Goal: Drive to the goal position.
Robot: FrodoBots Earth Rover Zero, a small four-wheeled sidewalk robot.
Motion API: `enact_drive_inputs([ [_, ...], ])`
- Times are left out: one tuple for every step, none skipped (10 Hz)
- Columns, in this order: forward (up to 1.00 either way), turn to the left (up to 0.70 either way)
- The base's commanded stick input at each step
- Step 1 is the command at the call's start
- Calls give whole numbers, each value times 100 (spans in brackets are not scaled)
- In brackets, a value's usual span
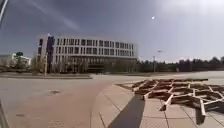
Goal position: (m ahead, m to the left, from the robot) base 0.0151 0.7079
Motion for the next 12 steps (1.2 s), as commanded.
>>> enact_drive_inputs([
  [5, 0],
  [5, 0],
  [5, 0],
  [5, 0],
  [5, 0],
  [5, 0],
  [5, 0],
  [5, 0],
  [5, 0],
  [5, 0],
  [5, 0],
  [5, 0],
])
